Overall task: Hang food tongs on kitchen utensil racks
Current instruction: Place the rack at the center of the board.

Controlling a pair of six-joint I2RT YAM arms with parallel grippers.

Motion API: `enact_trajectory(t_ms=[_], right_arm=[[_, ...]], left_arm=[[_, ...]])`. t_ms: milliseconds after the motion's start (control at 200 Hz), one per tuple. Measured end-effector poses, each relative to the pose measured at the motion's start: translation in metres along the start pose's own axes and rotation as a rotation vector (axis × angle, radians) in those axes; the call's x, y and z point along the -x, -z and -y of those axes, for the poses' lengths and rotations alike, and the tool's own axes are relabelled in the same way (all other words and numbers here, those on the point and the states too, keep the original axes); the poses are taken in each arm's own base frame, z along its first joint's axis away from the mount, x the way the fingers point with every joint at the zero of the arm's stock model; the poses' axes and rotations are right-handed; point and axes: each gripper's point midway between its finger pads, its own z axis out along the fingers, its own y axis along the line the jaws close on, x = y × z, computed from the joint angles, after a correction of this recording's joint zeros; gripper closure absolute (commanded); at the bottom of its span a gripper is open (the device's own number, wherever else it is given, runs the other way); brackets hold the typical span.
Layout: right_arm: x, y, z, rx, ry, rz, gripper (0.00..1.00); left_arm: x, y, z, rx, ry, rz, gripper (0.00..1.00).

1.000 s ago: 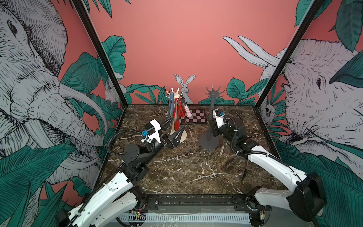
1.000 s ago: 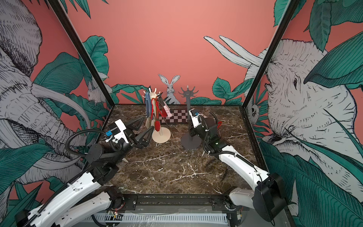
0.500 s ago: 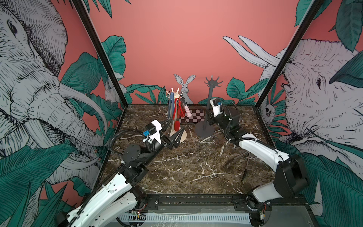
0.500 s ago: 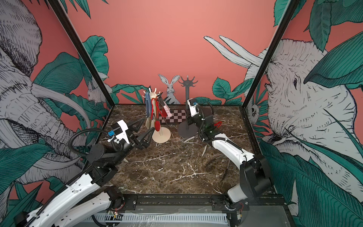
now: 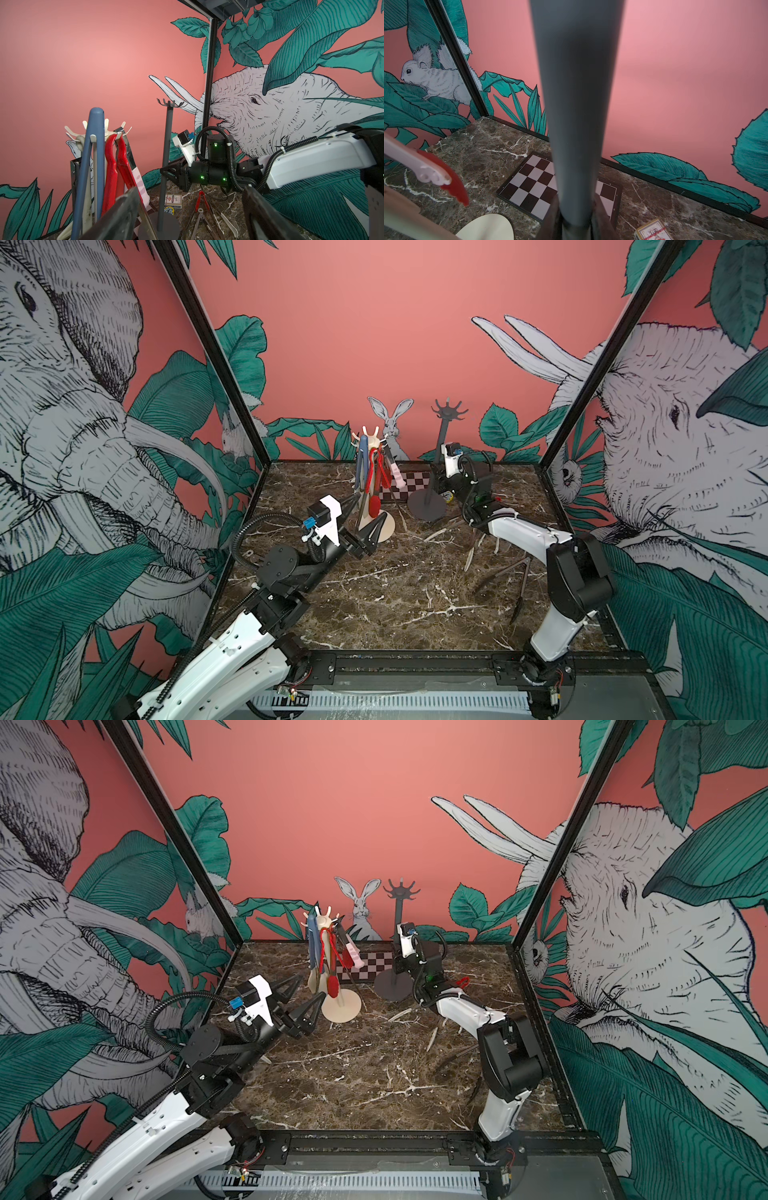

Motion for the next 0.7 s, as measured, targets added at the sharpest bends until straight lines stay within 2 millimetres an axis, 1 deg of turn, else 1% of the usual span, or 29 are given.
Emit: enact_trajectory(t_ms=[45, 250, 335, 700], right_arm=[[-0.002, -0.002, -0.001, 0.005, -0.01, 0.0, 1.0], [0.003, -0.002, -0.004, 0.022, -0.026, 0.026, 1.0], [-0.002, 0.0, -0.005, 0.03, -0.034, 0.023, 1.0], [-0.013, 0.026, -0.01, 0.04, -0.033, 0.024, 1.0]], left_arm=[[0.0, 0.0, -0.001, 0.004, -0.001, -0.001, 0.2], [-0.001, 0.0, -0.003, 0.017, -0.007, -0.006, 0.2], [-0.002, 0.001, -0.003, 0.019, -0.008, -0.007, 0.2], [-0.002, 0.0, -0.004, 0.022, -0.008, -0.007, 0.2]])
